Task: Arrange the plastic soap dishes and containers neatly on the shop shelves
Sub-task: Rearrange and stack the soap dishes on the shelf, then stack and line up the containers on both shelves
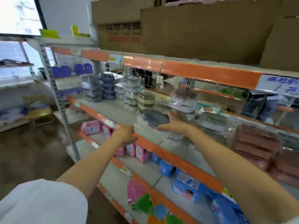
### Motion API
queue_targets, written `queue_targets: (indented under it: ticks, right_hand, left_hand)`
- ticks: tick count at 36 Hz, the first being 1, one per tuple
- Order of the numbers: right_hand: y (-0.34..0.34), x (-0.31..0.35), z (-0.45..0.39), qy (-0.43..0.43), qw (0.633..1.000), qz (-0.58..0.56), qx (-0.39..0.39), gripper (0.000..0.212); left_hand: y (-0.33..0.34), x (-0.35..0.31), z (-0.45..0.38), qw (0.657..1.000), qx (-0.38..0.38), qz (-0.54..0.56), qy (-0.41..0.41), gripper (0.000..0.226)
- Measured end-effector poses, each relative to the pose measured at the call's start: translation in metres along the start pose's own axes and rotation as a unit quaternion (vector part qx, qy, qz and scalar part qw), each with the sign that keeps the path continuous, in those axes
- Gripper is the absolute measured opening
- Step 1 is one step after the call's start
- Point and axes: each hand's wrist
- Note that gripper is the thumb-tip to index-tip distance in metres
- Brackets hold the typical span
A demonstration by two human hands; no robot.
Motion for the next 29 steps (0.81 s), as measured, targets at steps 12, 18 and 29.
queue_targets:
  ticks: [12,18,29]
  right_hand:
    - [0.048,0.027,-0.098,-0.012,0.999,0.016,0.026,0.077]
    - [0.061,0.023,-0.132,0.042,0.999,0.008,-0.013,0.072]
    - [0.075,0.022,-0.158,0.142,0.989,0.029,0.002,0.078]
  left_hand:
    - [0.012,0.040,-0.077,0.999,-0.015,0.021,-0.030,0.040]
    - [0.040,0.049,-0.118,0.998,-0.016,0.058,-0.001,0.035]
    - [0.063,0.081,-0.200,0.989,0.051,0.071,0.120,0.035]
Point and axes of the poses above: each hand's wrist, its own z-axis away from the middle knuckle, its own y-axis out of the palm, x = y × z, and after that the axes turned 14 degrees about -x, right-handed
